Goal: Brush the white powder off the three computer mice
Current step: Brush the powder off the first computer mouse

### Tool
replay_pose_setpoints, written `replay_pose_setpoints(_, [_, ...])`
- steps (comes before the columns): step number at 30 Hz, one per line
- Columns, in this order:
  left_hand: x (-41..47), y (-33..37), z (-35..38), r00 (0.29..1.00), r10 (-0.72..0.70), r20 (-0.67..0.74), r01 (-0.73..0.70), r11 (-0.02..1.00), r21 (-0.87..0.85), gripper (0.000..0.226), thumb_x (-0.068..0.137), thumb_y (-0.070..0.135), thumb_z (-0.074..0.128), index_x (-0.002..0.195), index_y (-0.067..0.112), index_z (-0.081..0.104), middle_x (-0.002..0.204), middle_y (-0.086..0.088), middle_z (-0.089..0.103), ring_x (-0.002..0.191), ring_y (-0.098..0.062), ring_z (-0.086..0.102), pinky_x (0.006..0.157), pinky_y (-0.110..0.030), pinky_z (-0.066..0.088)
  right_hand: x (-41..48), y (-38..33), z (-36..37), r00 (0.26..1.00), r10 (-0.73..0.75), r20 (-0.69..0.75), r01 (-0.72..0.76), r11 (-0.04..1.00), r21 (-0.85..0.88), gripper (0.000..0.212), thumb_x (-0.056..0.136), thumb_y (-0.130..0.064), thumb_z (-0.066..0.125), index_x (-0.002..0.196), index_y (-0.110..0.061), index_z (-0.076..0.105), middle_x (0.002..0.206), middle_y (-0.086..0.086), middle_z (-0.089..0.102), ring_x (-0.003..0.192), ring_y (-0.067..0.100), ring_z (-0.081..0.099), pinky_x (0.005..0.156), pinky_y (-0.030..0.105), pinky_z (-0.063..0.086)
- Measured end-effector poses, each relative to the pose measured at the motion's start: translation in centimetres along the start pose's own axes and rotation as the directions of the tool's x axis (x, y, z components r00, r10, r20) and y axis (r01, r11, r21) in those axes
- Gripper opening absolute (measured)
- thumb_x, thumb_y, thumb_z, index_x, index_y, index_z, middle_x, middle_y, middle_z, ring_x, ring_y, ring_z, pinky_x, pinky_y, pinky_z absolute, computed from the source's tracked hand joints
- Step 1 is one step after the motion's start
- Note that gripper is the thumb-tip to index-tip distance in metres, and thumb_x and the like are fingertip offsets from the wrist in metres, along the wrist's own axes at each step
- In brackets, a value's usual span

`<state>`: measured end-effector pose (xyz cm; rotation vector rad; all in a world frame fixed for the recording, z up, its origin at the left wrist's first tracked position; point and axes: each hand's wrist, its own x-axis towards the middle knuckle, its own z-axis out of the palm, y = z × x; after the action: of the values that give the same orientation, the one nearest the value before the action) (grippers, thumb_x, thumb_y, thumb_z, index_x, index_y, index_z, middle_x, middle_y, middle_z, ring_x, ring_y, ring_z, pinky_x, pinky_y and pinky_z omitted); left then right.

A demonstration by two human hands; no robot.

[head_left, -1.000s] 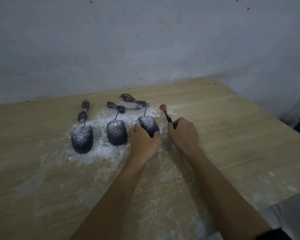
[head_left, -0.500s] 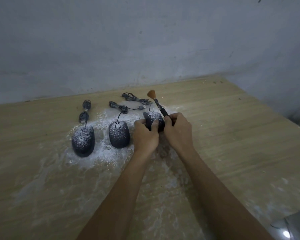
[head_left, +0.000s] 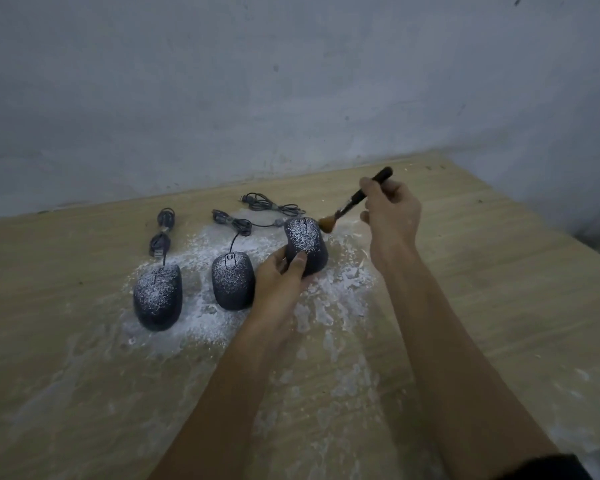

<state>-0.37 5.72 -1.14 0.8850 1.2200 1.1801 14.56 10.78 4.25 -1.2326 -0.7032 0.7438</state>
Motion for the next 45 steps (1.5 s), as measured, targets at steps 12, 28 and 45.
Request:
replay_pose_setpoints(12, [0.3,-1.1,-0.5,0.997,0.063,0.048,-0.066,0.997,0.047,0.042,0.100,0.016,0.056,0.142,0.015,0.047,0.128,0.000,0.067,0.107,-0.011,0.070,0.092,-0.028,0.056,2.8,1.7,0.2,0.941,0.087,0.326,-0.135,0.982,0.128,0.029,0.109,-0.022,0.046,0.107,-0.003,0.067,0.069,0.004,0.067,0.048,0.013,0.054,0.040,0.025,0.041])
replay_pose_setpoints(28, [0.1,-0.9,-0.3,0.996,0.088,0.027,-0.090,0.993,0.079,0.043,0.100,0.015,0.055,0.142,0.019,0.047,0.123,0.006,0.066,0.111,-0.013,0.067,0.094,-0.029,0.055,3.1,1.9,1.5,0.880,-0.169,0.444,0.321,0.901,-0.292,0.022,0.105,-0.024,0.056,0.097,-0.004,0.060,0.074,0.004,0.060,0.054,0.019,0.051,0.049,0.040,0.047])
replay_pose_setpoints(45, [0.8,-1.7,-0.8,0.994,0.095,0.059,-0.097,0.994,0.040,0.039,0.100,0.017,0.056,0.138,0.024,0.049,0.122,0.010,0.068,0.105,-0.004,0.069,0.081,-0.018,0.056,2.8,2.1,1.7,0.901,-0.146,0.407,0.291,0.902,-0.320,0.031,0.102,-0.024,0.057,0.094,0.005,0.062,0.070,0.008,0.059,0.051,0.021,0.050,0.047,0.037,0.043])
